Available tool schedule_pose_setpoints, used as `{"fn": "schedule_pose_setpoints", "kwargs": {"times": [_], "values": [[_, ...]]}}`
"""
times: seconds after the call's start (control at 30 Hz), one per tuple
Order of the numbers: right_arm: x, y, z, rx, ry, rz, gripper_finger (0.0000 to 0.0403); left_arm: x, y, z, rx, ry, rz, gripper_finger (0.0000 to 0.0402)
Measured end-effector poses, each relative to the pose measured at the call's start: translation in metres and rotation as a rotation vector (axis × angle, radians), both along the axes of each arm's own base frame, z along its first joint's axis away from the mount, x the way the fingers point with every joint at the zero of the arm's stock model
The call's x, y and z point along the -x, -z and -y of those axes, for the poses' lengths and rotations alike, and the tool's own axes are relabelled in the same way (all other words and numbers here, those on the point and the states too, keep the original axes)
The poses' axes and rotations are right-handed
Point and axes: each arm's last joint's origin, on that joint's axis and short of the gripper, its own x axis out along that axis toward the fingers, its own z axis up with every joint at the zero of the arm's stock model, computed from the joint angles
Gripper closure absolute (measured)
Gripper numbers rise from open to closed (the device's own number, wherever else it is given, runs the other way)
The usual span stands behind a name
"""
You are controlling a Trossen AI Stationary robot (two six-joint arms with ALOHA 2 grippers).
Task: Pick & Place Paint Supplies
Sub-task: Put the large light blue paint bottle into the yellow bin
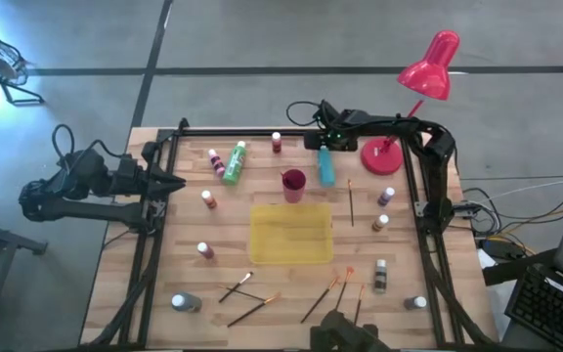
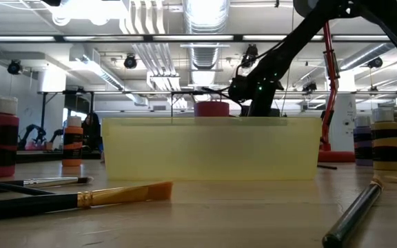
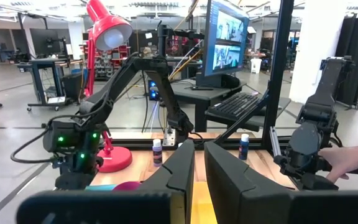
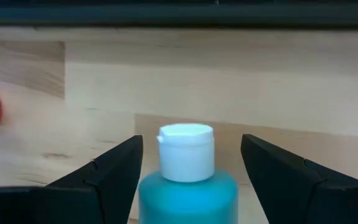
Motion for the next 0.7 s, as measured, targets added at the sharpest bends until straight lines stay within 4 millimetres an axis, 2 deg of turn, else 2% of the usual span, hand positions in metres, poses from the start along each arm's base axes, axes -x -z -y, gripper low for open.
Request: {"fn": "schedule_pose_setpoints", "kwargs": {"times": [0.33,0.63,0.7], "values": [[0.0003,-0.0007,0.0004,0.028,-0.029,-0.022,0.0190,0.0001,0.0000,0.0000,0.000,0.000,0.000,0.0355],[0.0028,-0.0001,-0.0001,0.028,-0.072,-0.056,0.0285,0.0000,0.0000,0.0000,0.000,0.000,0.000,0.0355],[0.0042,0.0004,-0.0004,0.031,-0.073,-0.076,0.0292,0.0001,0.0000,0.0000,0.000,0.000,0.000,0.0355]]}}
